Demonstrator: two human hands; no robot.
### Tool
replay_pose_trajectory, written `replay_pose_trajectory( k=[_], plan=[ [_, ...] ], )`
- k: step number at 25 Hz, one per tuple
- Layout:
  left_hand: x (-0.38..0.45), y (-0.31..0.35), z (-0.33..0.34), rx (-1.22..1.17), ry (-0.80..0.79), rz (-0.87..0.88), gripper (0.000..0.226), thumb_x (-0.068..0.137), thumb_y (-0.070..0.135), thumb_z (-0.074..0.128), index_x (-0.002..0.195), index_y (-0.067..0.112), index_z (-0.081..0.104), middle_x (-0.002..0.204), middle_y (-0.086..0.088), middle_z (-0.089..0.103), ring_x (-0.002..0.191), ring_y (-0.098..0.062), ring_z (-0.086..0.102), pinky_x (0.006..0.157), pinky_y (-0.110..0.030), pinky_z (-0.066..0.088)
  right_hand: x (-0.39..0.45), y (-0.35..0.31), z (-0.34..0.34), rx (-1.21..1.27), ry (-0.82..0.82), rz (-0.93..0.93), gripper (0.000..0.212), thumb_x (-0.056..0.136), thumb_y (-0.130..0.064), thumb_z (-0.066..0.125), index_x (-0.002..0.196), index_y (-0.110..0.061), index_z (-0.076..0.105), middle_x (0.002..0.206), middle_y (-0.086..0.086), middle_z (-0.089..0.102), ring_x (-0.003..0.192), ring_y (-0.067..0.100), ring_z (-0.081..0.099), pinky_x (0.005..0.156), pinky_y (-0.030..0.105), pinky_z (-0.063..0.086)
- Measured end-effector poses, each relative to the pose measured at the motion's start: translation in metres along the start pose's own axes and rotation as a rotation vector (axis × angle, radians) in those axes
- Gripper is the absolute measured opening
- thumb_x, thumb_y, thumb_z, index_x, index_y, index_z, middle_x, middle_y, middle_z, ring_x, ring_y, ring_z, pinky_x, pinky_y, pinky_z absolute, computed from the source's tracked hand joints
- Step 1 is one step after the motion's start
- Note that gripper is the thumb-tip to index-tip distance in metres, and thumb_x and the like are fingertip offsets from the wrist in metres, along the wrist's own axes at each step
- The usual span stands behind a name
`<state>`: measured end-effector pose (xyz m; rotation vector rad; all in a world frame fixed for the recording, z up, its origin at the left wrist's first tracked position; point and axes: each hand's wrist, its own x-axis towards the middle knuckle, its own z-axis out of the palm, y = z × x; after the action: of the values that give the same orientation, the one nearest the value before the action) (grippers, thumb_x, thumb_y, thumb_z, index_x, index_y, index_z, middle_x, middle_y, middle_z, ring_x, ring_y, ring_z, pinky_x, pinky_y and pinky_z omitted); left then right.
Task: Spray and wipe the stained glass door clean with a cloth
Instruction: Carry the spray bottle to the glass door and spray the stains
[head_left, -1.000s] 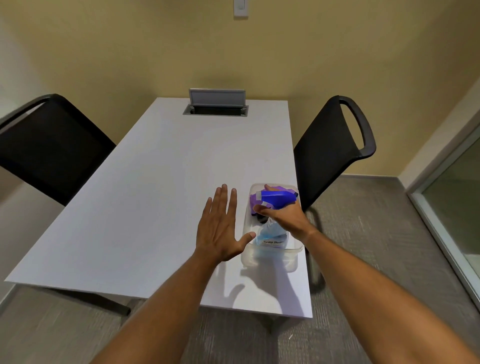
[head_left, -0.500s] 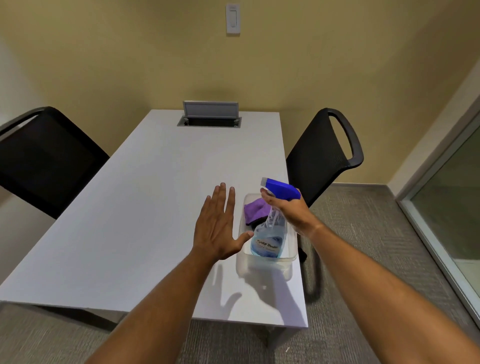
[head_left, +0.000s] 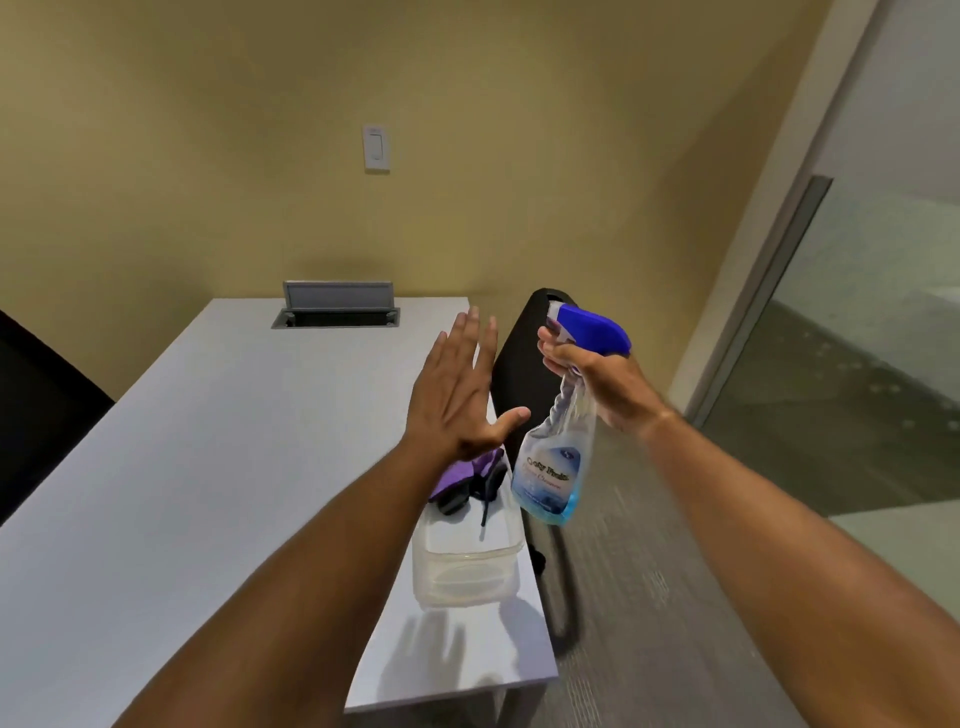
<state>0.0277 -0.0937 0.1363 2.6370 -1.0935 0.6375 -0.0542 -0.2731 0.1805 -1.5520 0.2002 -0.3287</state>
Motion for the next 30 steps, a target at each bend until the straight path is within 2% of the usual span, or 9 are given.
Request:
replay_pose_trajectory(
  k=[4, 6, 9, 11, 14, 18, 22, 25, 30],
  plan=[
    [0.024, 0.043, -0.022, -0.084, 0.045, 0.115, 0.11, 0.077, 0.079, 0.026, 0.155, 0.012, -0.01, 0.163, -0.015, -0.011, 0.152, -0.026, -0.008, 0.124, -0.042, 0.002, -0.02, -0.031, -0.039, -0.011, 0.115, -0.076, 0.044, 0.085, -0.011, 0.072, 0.126, -0.007, 0.059, 0.12, 0.011, 0.069, 0.104, 0.011, 0.068, 0.068, 0.012, 0.054],
    [0.033, 0.068, -0.028, -0.106, 0.053, 0.173, 0.11, 0.079, 0.079, 0.03, 0.155, 0.01, -0.01, 0.163, -0.015, -0.011, 0.151, -0.027, -0.009, 0.124, -0.041, 0.002, -0.031, -0.044, -0.063, -0.045, 0.142, -0.094, 0.049, 0.085, -0.012, 0.071, 0.132, -0.012, 0.056, 0.12, 0.001, 0.07, 0.108, 0.01, 0.067, 0.073, 0.014, 0.054],
    [0.049, 0.109, -0.035, -0.122, 0.061, 0.236, 0.11, 0.081, 0.077, 0.032, 0.154, 0.008, -0.012, 0.163, -0.016, -0.014, 0.151, -0.026, -0.011, 0.123, -0.041, 0.0, -0.051, -0.058, -0.106, -0.063, 0.217, -0.109, 0.05, 0.084, -0.014, 0.072, 0.131, -0.014, 0.057, 0.119, -0.001, 0.071, 0.111, 0.013, 0.066, 0.093, 0.028, 0.05],
    [0.061, 0.14, -0.039, -0.131, 0.073, 0.278, 0.109, 0.081, 0.077, 0.029, 0.154, 0.008, -0.014, 0.163, -0.016, -0.015, 0.151, -0.027, -0.011, 0.123, -0.043, 0.0, -0.067, -0.067, -0.136, -0.081, 0.271, -0.124, 0.045, 0.083, -0.013, 0.072, 0.126, -0.013, 0.061, 0.113, 0.0, 0.073, 0.108, 0.014, 0.067, 0.089, 0.027, 0.052],
    [0.078, 0.194, -0.042, -0.133, 0.087, 0.346, 0.109, 0.082, 0.078, 0.026, 0.153, 0.007, -0.017, 0.162, -0.017, -0.018, 0.15, -0.027, -0.014, 0.123, -0.043, -0.001, -0.094, -0.081, -0.185, -0.127, 0.355, -0.15, 0.031, 0.083, -0.011, 0.071, 0.114, -0.013, 0.067, 0.103, 0.0, 0.075, 0.1, 0.012, 0.07, 0.074, 0.017, 0.054],
    [0.099, 0.277, -0.042, -0.167, 0.102, 0.426, 0.108, 0.083, 0.078, 0.023, 0.152, 0.007, -0.019, 0.161, -0.017, -0.021, 0.15, -0.027, -0.016, 0.121, -0.039, -0.008, -0.133, -0.1, -0.262, -0.148, 0.49, -0.175, 0.019, 0.083, -0.014, 0.073, 0.102, -0.015, 0.071, 0.103, 0.009, 0.074, 0.101, 0.02, 0.07, 0.085, 0.029, 0.055],
    [0.122, 0.383, -0.044, -0.212, 0.142, 0.513, 0.106, 0.084, 0.077, 0.023, 0.152, 0.007, -0.019, 0.161, -0.017, -0.021, 0.15, -0.026, -0.016, 0.123, -0.041, -0.003, -0.178, -0.117, -0.351, -0.166, 0.632, -0.221, 0.03, 0.081, -0.014, 0.077, 0.108, -0.006, 0.069, 0.11, 0.014, 0.071, 0.106, 0.026, 0.067, 0.086, 0.032, 0.057],
    [0.14, 0.461, -0.047, -0.246, 0.174, 0.578, 0.105, 0.084, 0.076, 0.024, 0.152, 0.008, -0.018, 0.161, -0.017, -0.019, 0.15, -0.026, -0.015, 0.123, -0.042, -0.001, -0.211, -0.127, -0.415, -0.171, 0.742, -0.254, 0.033, 0.081, -0.013, 0.077, 0.111, -0.007, 0.067, 0.109, 0.01, 0.073, 0.104, 0.025, 0.068, 0.09, 0.035, 0.057],
    [0.164, 0.577, -0.051, -0.301, 0.204, 0.683, 0.106, 0.084, 0.075, 0.027, 0.153, 0.007, -0.016, 0.161, -0.018, -0.017, 0.15, -0.029, -0.013, 0.123, -0.045, 0.001, -0.259, -0.147, -0.497, -0.171, 0.893, -0.273, 0.043, 0.082, -0.018, 0.077, 0.12, -0.01, 0.06, 0.111, 0.004, 0.071, 0.103, 0.017, 0.069, 0.085, 0.027, 0.057]
  ],
)
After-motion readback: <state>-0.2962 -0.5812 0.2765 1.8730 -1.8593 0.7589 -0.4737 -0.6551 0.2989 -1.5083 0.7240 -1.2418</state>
